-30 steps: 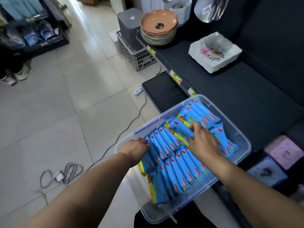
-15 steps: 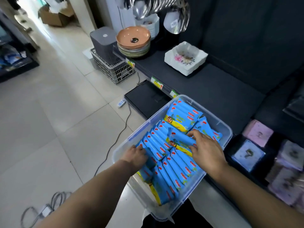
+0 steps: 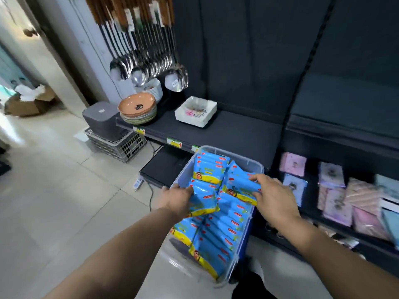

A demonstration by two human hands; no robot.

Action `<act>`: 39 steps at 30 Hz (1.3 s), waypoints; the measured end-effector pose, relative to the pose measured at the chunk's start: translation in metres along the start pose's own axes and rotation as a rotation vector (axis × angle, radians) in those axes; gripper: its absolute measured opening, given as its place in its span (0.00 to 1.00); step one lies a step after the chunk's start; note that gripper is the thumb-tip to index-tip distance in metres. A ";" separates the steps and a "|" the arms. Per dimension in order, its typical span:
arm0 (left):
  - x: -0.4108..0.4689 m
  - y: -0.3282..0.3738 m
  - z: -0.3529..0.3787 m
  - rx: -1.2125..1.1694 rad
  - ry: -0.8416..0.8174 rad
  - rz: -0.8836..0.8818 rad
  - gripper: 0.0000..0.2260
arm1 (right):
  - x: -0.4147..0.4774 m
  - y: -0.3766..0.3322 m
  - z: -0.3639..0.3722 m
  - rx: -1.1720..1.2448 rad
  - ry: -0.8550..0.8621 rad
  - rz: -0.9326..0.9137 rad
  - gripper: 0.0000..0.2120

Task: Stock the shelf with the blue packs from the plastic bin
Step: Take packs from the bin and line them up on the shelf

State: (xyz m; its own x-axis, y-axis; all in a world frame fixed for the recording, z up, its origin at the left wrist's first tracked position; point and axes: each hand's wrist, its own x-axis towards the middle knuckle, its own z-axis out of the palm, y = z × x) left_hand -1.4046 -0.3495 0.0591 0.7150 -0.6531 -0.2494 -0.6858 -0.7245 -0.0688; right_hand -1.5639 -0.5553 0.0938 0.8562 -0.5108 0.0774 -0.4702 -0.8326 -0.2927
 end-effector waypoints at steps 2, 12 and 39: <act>0.004 0.015 -0.016 -0.079 0.032 0.031 0.15 | -0.015 0.012 -0.015 -0.020 0.038 0.042 0.17; 0.017 0.129 -0.087 -0.421 0.218 0.273 0.10 | -0.077 0.094 -0.095 -0.020 0.260 0.277 0.18; 0.000 0.523 -0.239 -0.488 0.587 0.545 0.10 | -0.192 0.388 -0.280 -0.101 0.738 0.514 0.18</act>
State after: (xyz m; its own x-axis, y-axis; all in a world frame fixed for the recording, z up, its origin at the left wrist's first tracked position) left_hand -1.7307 -0.7805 0.2544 0.3575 -0.8398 0.4087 -0.9085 -0.2113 0.3604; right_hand -1.9700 -0.8402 0.2318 0.1971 -0.8032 0.5621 -0.8031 -0.4612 -0.3773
